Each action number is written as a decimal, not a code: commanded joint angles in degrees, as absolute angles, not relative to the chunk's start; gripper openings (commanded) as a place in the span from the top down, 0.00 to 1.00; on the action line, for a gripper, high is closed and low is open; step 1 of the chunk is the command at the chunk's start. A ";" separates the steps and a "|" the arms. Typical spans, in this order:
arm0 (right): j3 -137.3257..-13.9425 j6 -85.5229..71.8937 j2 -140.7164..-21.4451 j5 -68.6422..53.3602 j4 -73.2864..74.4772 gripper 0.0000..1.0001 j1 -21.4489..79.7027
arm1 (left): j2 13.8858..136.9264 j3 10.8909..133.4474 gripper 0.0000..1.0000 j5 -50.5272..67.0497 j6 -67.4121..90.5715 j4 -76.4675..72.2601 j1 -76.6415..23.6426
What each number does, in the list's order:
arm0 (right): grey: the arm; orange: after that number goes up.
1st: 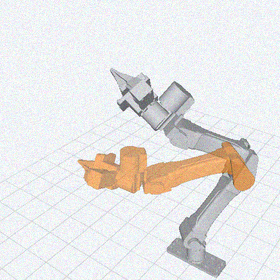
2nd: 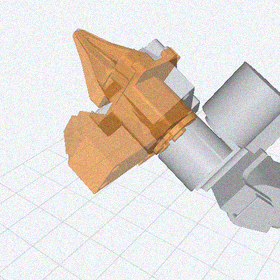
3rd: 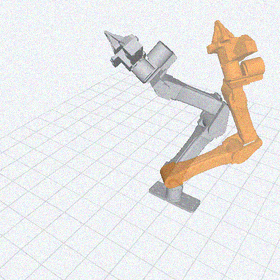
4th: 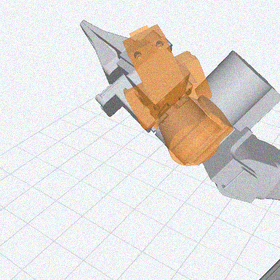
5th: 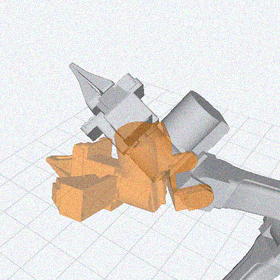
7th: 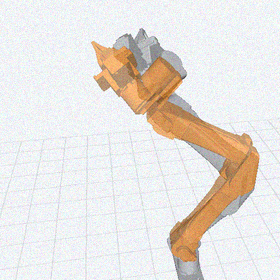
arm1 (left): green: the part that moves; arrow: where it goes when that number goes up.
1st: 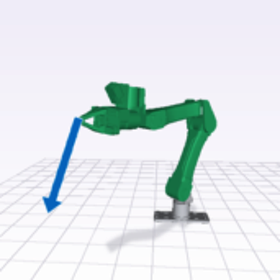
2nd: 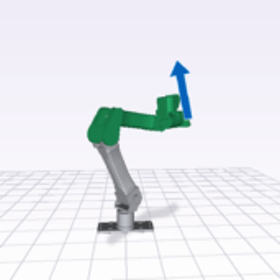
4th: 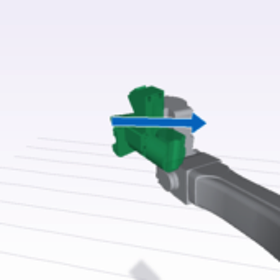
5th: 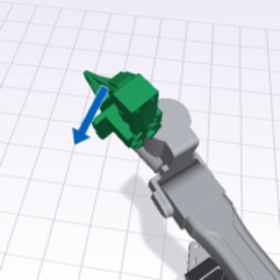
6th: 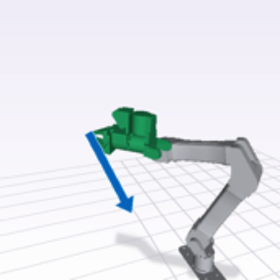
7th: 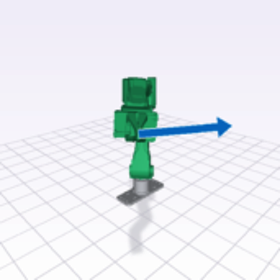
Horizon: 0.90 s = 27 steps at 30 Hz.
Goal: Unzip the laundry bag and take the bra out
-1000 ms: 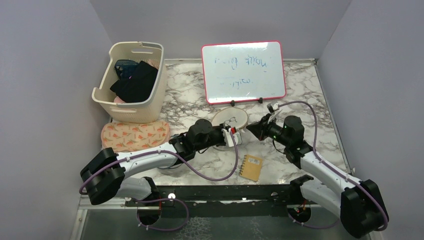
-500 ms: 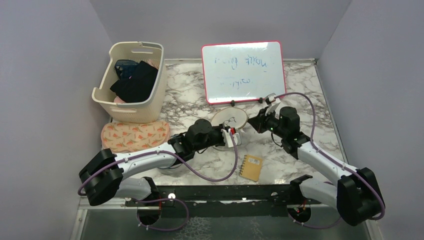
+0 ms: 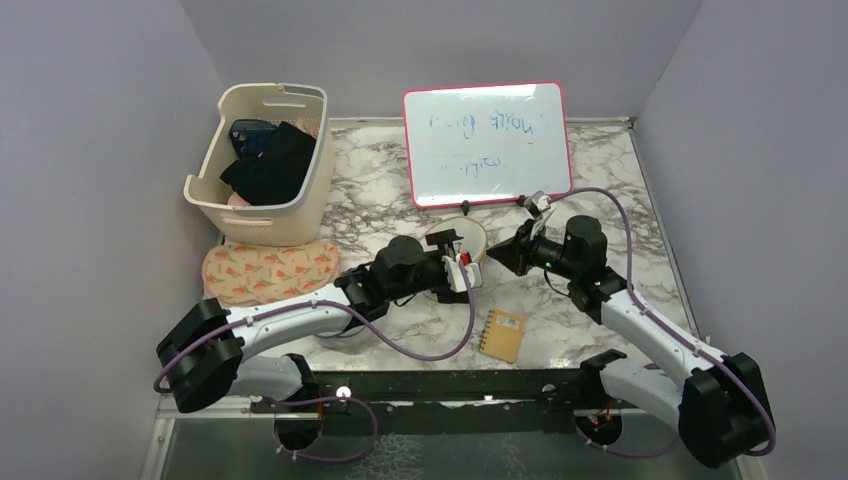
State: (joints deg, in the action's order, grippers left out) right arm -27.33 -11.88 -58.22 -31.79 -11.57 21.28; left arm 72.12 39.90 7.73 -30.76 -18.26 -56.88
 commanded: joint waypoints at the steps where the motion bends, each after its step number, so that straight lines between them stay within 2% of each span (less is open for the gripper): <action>1: -29.88 -10.94 -56.64 -37.09 -9.00 0.99 21.27 | 70.48 42.46 0.13 10.98 -28.28 -18.65 -56.66; 3: -30.26 -11.11 -56.46 -38.70 -8.61 0.99 21.42 | 70.76 43.29 0.07 11.24 -26.02 -18.64 -56.60; 7: -30.66 -11.57 -56.42 -39.52 -8.10 0.99 22.38 | 72.27 45.63 0.07 10.62 -20.35 -18.47 -56.60; 11: -31.11 -11.62 -56.52 -39.25 -8.00 0.99 22.78 | 74.34 47.11 0.16 9.27 -19.62 -17.20 -56.60; 17: -31.51 -12.29 -56.58 -39.90 -8.20 0.99 23.36 | 76.93 48.67 0.38 5.94 -19.76 -15.49 -56.61; 22: -31.26 -11.92 -55.13 -39.12 -7.28 0.99 23.38 | 76.95 48.43 0.40 5.17 -21.63 -14.39 -56.61; 27: -31.27 -11.43 -55.61 -38.62 -7.46 0.99 23.38 | 77.64 48.80 0.64 4.24 -22.83 -13.74 -56.61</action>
